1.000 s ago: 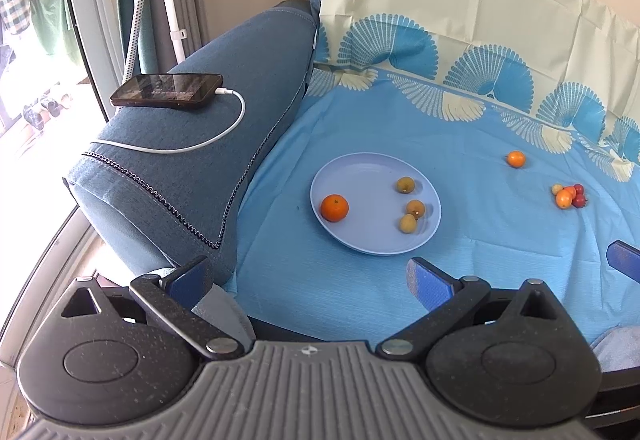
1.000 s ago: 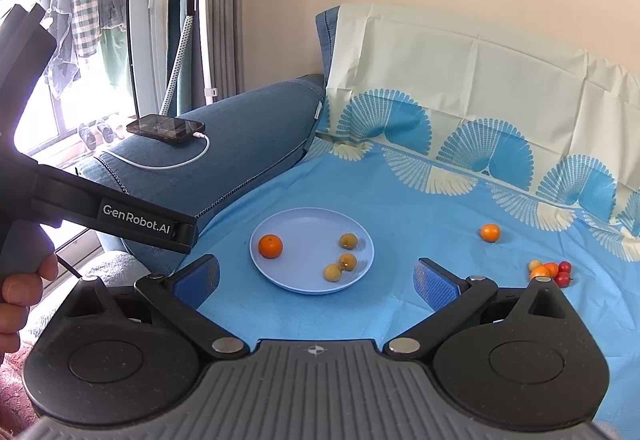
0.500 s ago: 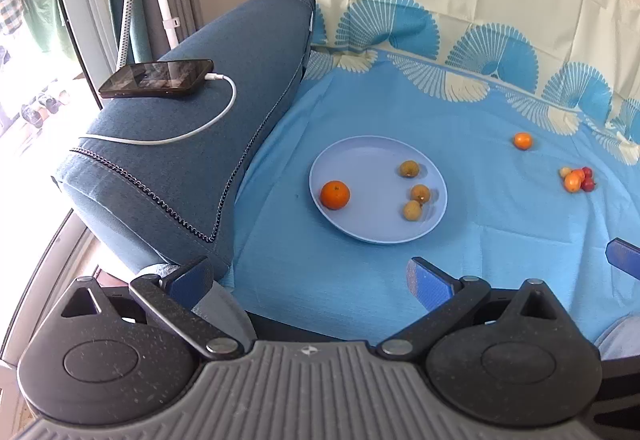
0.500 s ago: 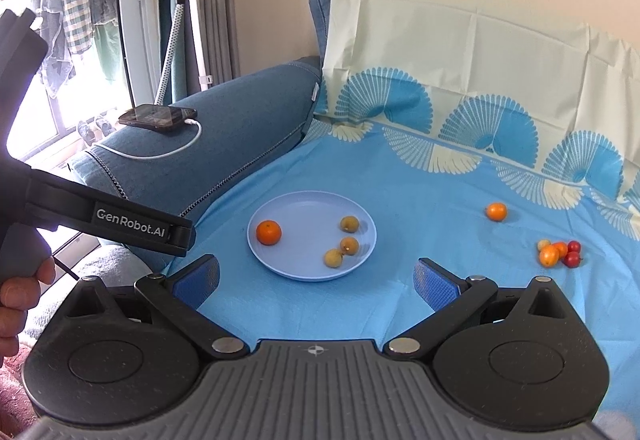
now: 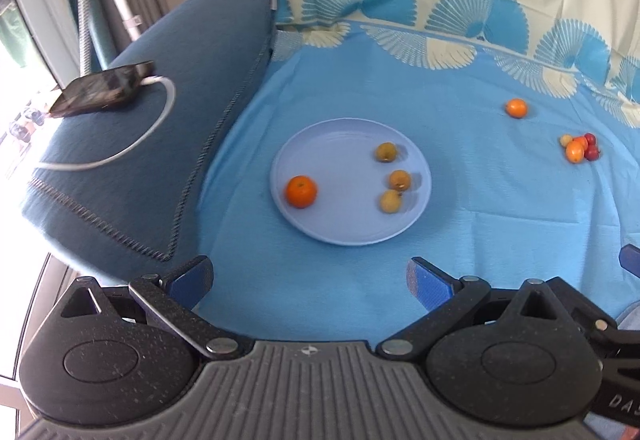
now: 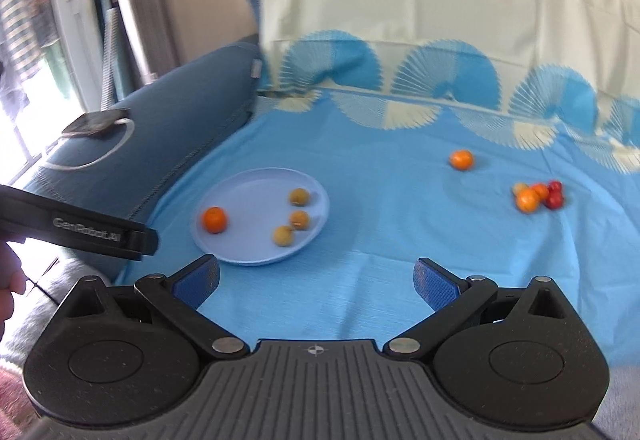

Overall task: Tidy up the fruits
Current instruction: 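Grasp a tangerine with the left gripper while the right gripper grasps a red tomato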

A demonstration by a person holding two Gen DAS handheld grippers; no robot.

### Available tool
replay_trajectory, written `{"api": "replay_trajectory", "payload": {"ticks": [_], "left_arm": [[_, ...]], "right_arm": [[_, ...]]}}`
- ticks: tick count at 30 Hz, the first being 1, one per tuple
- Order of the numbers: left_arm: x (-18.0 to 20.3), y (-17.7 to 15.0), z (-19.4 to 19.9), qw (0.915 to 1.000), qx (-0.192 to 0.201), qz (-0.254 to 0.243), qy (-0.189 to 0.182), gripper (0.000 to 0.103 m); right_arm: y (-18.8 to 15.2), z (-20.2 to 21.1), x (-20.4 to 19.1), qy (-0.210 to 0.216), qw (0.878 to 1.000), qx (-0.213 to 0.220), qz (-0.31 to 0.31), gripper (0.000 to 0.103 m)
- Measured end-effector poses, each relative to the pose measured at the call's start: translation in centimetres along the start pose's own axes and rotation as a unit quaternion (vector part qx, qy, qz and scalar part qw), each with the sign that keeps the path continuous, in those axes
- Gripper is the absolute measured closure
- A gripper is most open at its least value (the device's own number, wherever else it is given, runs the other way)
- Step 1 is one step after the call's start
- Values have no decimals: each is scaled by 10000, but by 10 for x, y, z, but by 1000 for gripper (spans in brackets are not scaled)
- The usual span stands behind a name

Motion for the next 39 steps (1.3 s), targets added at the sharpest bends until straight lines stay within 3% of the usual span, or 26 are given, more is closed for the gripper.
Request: {"api": "replay_trajectory", "payload": {"ticks": [6,11,16,21,26,28,33,36,37,38,39], "left_arm": [[45,43,-31,9995,-33,-266,-163,0],[100,90,-71,9977,13,-541,-403,0],[161,136,-133,9957,4,-714,-583,0],[221,176,-211,9923,-81,-941,-797,0],[262,200,-291,9903,-384,-1036,-848,0],[272,208,-313,9891,-386,-1152,-828,0],[285,217,-349,9863,-474,-1316,-877,0],[293,215,-362,9835,-647,-1435,-892,0],[294,213,-365,9828,-681,-1451,-919,1],[294,212,-365,9833,-641,-1385,-991,9],[293,210,-362,9838,-593,-1255,-1136,32]], "right_arm": [[4,-31,65,-657,9965,-10,-520,1],[14,-64,136,-1356,9866,128,-898,1],[32,-110,217,-2274,9669,414,-1077,1],[35,-177,284,-2888,9516,289,-1012,1],[34,-247,304,-2752,9600,166,-482,7],[31,-270,303,-2581,9656,105,-305,15],[28,-299,294,-2277,9736,132,-28,19],[30,-306,299,-2168,9759,159,-185,19],[31,-307,301,-2108,9771,161,-241,24],[31,-306,300,-2057,9781,187,-245,30],[32,-305,298,-2056,9783,201,-179,58]]}}
Point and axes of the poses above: each gripper's, at about its wrist camera, not at the fingertips, and z roughly against the way its jaws point, x to its right, y to its top, the point moved 8 cm from there along -z, roughly the way its jaws point, and after that the axes turned 11 degrees about -y, right-handed, at the moved point
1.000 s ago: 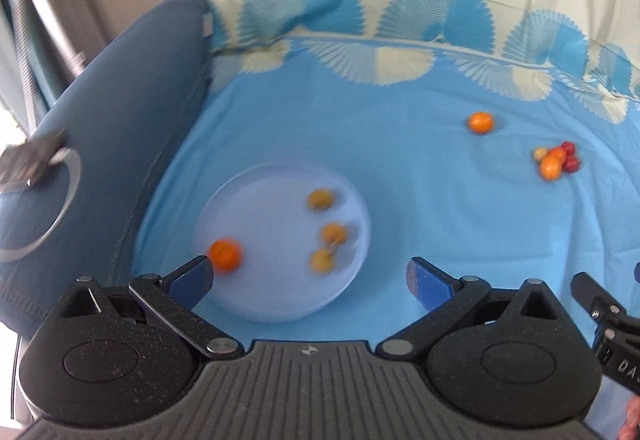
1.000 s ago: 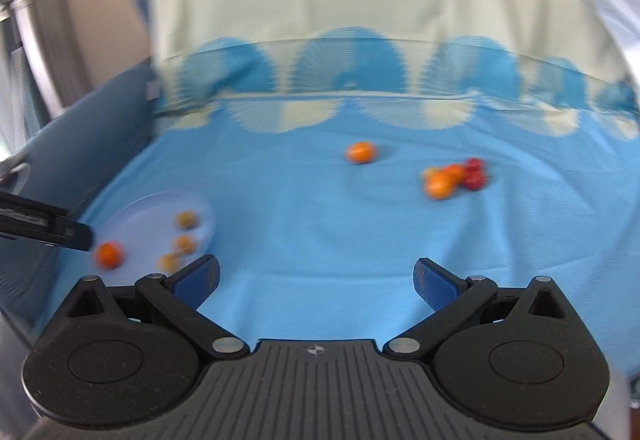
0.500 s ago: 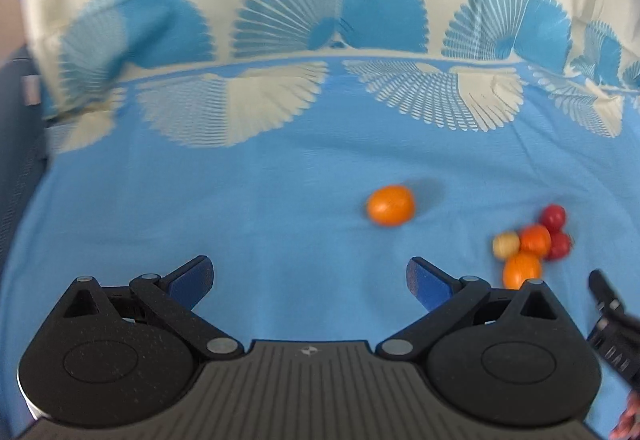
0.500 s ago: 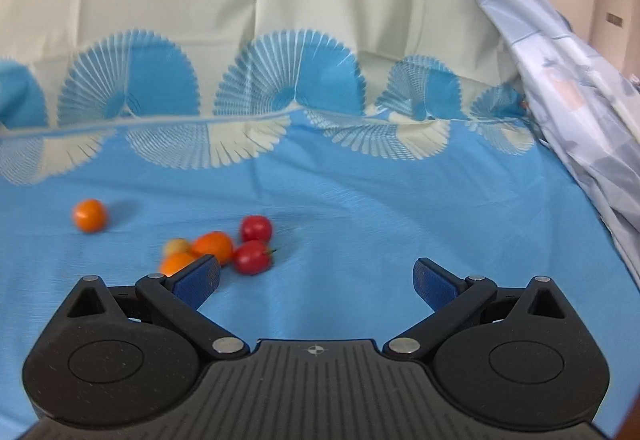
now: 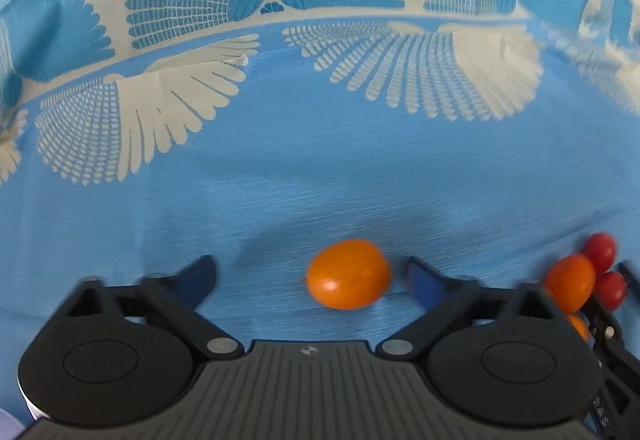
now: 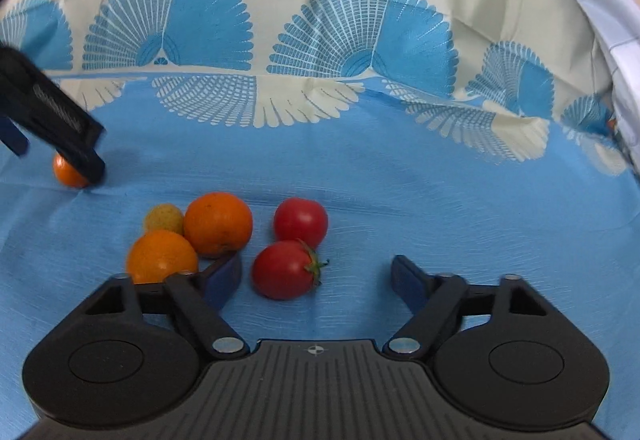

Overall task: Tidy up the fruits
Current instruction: 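Grasp a tangerine with the left gripper while the right gripper grasps a red tomato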

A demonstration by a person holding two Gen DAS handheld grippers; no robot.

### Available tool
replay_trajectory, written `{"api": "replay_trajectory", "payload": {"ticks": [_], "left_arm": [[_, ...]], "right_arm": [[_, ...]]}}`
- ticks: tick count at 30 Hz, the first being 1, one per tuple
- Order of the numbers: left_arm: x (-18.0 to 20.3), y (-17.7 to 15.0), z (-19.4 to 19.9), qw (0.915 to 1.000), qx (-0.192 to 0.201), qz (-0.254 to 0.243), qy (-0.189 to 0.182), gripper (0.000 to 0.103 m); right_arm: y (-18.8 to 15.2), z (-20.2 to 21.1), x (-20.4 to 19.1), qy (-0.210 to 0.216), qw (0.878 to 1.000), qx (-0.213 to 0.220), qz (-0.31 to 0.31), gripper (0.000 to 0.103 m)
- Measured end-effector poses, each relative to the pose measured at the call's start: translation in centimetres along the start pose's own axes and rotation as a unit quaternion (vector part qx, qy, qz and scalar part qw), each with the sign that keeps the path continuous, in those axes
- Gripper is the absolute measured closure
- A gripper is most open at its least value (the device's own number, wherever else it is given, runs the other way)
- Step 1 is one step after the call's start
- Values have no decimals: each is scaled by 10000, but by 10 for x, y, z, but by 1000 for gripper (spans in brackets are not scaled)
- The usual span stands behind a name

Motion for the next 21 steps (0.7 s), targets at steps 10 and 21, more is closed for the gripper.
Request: {"api": "replay_trajectory", "payload": {"ticks": [10,21], "left_arm": [[14,-28,62,9991,248,-198,-277,55],[-4,-115,192,9992,313,56,-256,55]], "right_arm": [[-8,34,26,-278,9974,-322,-587,64],[-23,156,25,22,9963,-308,-807,64]]}}
Point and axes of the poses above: each gripper's, at about its wrist camera, not at the fingertips, and z roughly against the way its jaws point, x to its right, y to its top, the point moved 8 cm from there along -z, roughly the way its jaws point, and after that the axes turned 11 degrees about -y, right-handed, at the moved point
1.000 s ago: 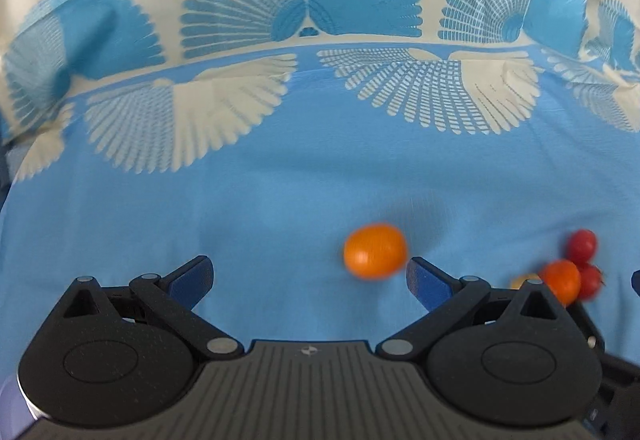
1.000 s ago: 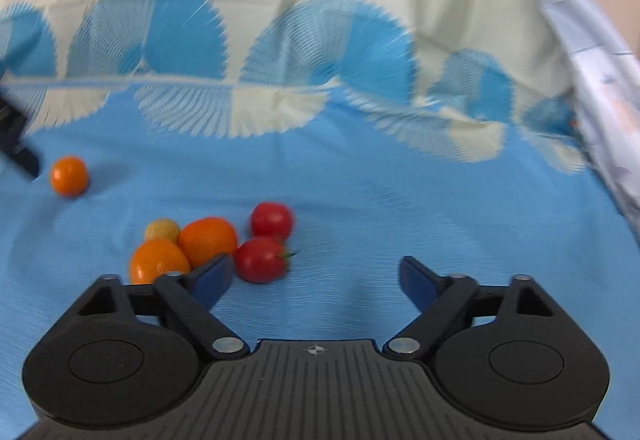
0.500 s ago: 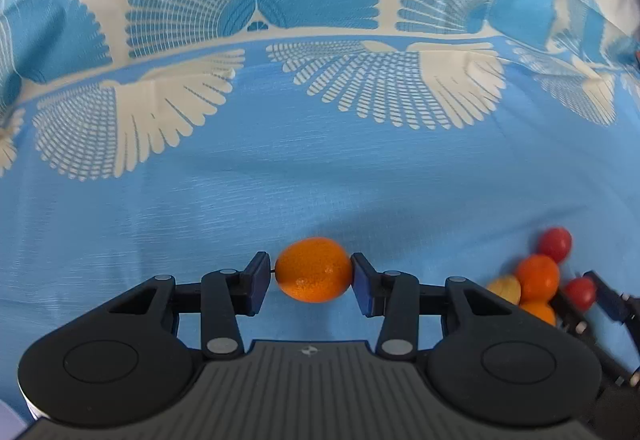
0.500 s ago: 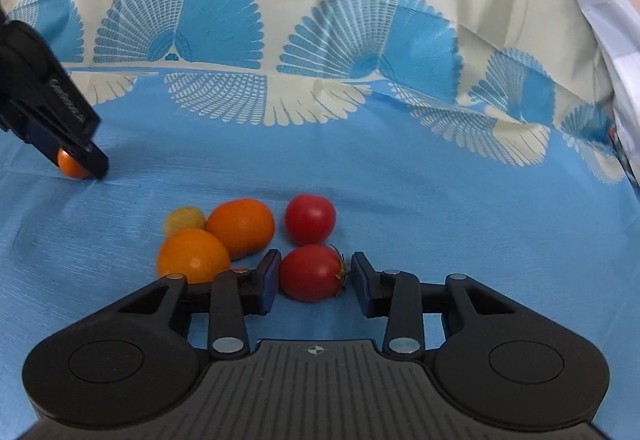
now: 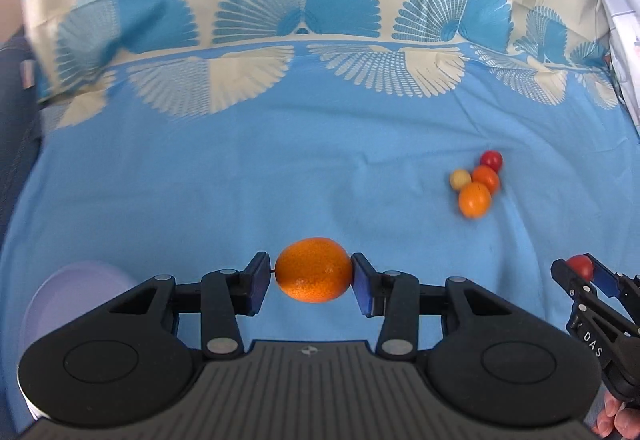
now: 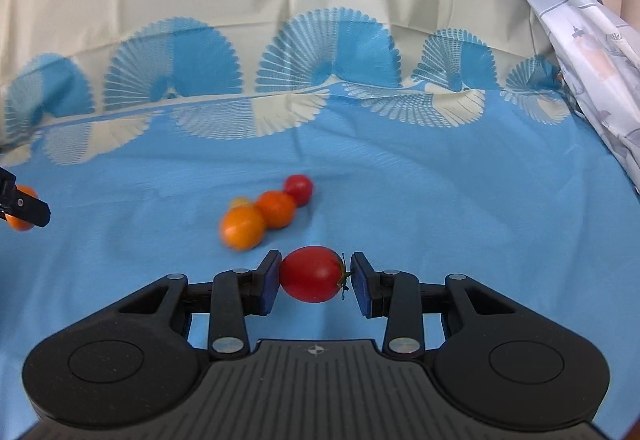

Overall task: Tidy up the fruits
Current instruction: 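Grasp a tangerine with the left gripper while the right gripper grasps a red tomato, then carry the held tangerine and red tomato over the blue plate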

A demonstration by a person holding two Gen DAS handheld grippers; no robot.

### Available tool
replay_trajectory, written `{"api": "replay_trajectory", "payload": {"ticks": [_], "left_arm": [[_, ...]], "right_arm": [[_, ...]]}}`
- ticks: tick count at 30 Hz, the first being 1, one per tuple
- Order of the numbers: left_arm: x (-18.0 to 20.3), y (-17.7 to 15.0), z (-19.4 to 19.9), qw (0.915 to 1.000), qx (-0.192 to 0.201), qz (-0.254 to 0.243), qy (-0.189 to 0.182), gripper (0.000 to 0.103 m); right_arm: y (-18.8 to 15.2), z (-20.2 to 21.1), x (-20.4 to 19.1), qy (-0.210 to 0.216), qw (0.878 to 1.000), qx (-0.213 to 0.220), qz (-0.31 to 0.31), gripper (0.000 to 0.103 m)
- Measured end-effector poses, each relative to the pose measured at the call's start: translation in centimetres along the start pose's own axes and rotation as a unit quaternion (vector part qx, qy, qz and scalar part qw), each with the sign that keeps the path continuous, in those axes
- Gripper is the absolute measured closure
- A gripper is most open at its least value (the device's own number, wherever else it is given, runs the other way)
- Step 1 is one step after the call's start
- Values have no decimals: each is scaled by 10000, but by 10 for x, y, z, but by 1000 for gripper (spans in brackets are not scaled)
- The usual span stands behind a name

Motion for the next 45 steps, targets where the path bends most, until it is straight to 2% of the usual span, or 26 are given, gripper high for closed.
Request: {"api": "replay_trajectory", "payload": {"ticks": [10,18,22,34,45], "left_arm": [[-36,-62,104,9991,189,283,263,55],[-70,-98,172,9950,566,562,598,55],[-86,-112,198,9927,707,739,644,55],[-133,-144,236,9855,912,1199,777,55],[-165,-152,232,9811,889,1504,828,55]], "right_arm": [[-3,97,-52,638,9956,350,592,64],[2,168,-107,1334,9850,623,904,64],[0,192,-131,1569,9796,642,1079,64],[-5,245,-196,2028,9614,787,1687,64],[-11,258,-234,2248,9495,764,2050,64]]}}
Point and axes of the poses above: each gripper's, at about its wrist camera, not at the fingertips, and z roughly against the way its jaws point, x to its right, y to its top, the point moved 8 cm from there along -z, roughly the way its jaws point, and after that the axes turned 11 degrees about -y, right-handed, at the moved point
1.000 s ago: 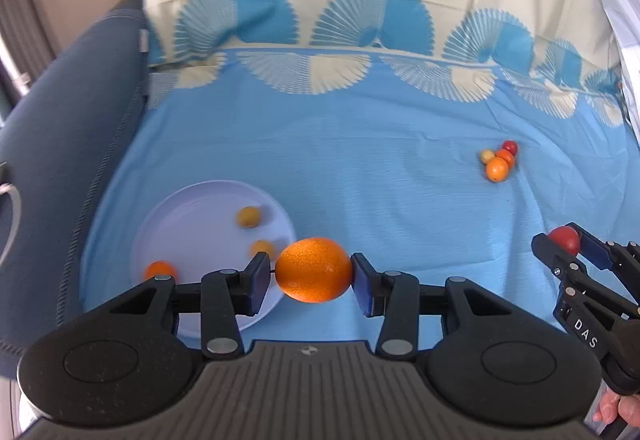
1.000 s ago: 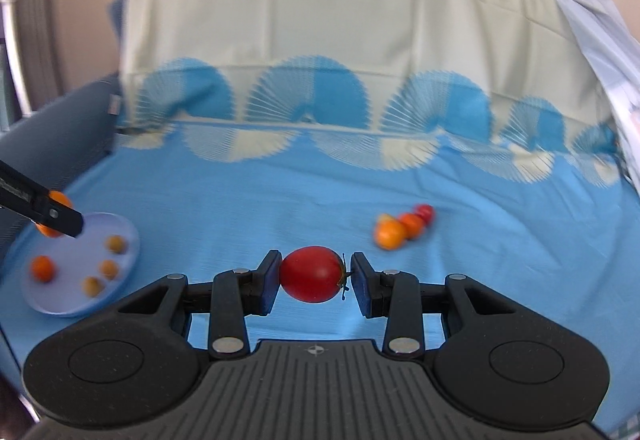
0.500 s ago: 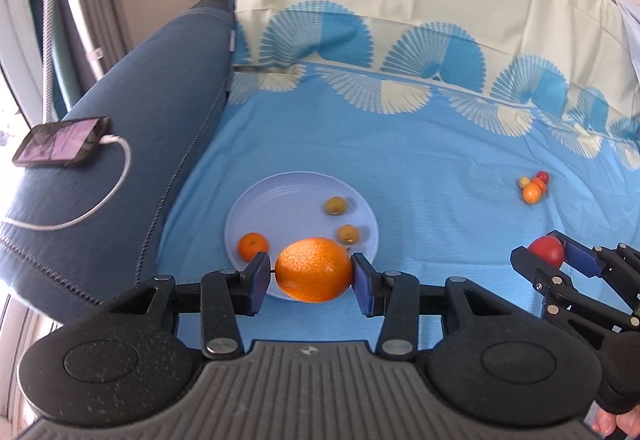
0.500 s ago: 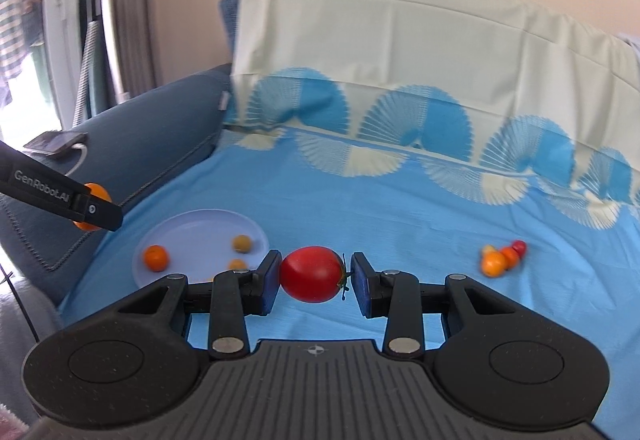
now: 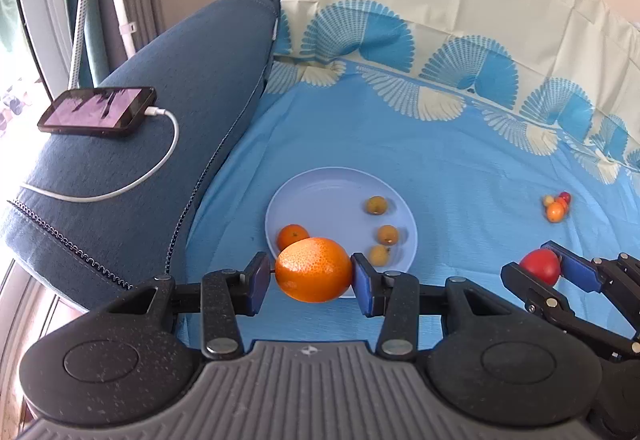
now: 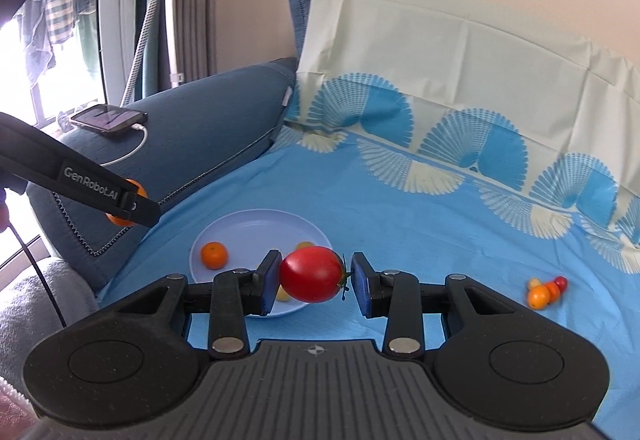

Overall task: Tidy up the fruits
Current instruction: 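Carry the held tangerine and red tomato over the blue plate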

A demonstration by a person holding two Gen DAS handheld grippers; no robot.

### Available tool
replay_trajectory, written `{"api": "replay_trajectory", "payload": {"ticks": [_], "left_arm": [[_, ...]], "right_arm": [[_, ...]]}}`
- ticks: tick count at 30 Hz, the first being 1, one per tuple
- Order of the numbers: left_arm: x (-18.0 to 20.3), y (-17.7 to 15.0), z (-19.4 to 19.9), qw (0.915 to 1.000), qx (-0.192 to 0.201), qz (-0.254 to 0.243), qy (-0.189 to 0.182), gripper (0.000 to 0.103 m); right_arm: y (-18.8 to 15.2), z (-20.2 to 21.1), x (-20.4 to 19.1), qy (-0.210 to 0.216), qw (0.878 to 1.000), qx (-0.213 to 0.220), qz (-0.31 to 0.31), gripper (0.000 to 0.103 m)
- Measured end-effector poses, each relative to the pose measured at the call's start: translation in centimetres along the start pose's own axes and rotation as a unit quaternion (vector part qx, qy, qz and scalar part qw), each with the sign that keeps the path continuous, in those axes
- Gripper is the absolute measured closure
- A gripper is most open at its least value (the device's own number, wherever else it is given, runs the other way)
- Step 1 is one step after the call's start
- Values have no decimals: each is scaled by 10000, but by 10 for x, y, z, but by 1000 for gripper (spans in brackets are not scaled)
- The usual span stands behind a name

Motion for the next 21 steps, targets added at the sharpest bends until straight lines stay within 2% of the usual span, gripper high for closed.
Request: {"api": "replay_trajectory", "payload": {"ticks": [10,21], "left_arm": [[-16,10,-31,9998,-171,81,80,55],[-23,26,-87,9988,-476,61,132,55]], "right_arm": [[4,-29,-13,110,9998,-181,54,64],[4,-75,-22,218,9990,-379,124,64]]}}
Point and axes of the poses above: each gripper's, at about its wrist camera, not at the fingertips, and z roughly against the way its jaws point, x to its right, y to its top, the point moved 8 cm from there along -z, roughly the way its jaws point, and after that the axes turned 11 degrees about -y, right-handed, at the moved point
